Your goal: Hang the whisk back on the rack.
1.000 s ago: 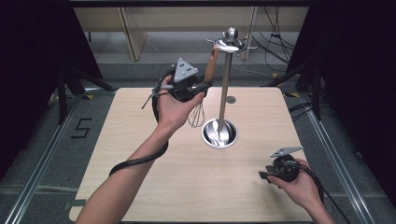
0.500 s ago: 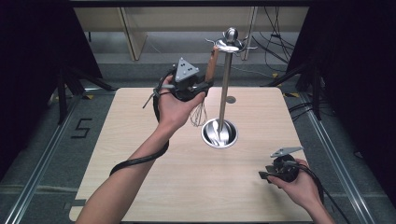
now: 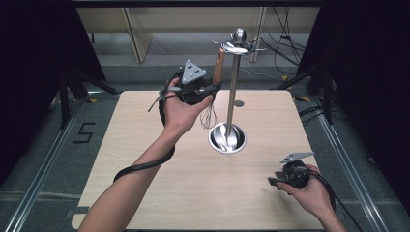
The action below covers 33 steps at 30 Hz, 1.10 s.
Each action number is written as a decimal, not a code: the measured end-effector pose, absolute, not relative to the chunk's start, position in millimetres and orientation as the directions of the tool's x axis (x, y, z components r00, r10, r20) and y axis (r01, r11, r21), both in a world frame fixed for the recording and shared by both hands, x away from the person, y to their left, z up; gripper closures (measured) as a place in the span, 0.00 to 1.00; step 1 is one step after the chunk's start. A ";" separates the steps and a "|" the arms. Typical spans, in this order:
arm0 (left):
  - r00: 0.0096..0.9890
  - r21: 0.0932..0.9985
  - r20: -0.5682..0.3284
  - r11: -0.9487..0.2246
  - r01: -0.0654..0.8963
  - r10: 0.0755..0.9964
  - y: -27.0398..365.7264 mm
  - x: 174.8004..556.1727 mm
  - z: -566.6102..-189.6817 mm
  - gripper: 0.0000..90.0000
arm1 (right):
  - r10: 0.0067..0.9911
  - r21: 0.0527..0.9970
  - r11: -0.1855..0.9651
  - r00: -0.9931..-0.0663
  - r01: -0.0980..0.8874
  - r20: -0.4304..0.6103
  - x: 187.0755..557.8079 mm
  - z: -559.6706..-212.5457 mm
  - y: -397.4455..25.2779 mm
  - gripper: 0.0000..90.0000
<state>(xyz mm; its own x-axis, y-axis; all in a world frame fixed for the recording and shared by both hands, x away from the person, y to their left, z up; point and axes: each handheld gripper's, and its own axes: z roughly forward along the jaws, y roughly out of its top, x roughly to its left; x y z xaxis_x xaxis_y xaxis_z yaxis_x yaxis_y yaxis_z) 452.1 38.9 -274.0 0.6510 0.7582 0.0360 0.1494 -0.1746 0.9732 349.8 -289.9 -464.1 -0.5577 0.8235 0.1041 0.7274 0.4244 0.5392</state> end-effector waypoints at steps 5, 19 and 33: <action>0.648 0.974 0.032 -0.168 0.150 0.761 39.5 451.8 -274.5 0.75 | 0.822 0.539 0.426 -0.560 0.727 0.105 349.8 -464.2 -290.1 0.65; 0.649 0.976 0.024 -0.158 0.150 0.761 48.3 445.0 -276.5 0.65 | 0.823 0.538 0.424 -0.558 0.728 0.105 349.8 -464.4 -290.0 0.64; 0.682 0.967 0.010 -0.180 0.179 0.731 74.5 422.8 -284.4 0.52 | 0.828 0.539 0.418 -0.550 0.732 0.105 349.5 -464.8 -289.1 0.63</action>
<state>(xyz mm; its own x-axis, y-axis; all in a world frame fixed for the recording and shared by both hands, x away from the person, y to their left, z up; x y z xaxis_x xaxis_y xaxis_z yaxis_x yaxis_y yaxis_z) 422.8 74.5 -284.4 0.6821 0.7312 0.0101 0.1787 -0.1801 0.9673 349.5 -289.1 -464.8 -0.5503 0.8284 0.1048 0.7315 0.4178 0.5388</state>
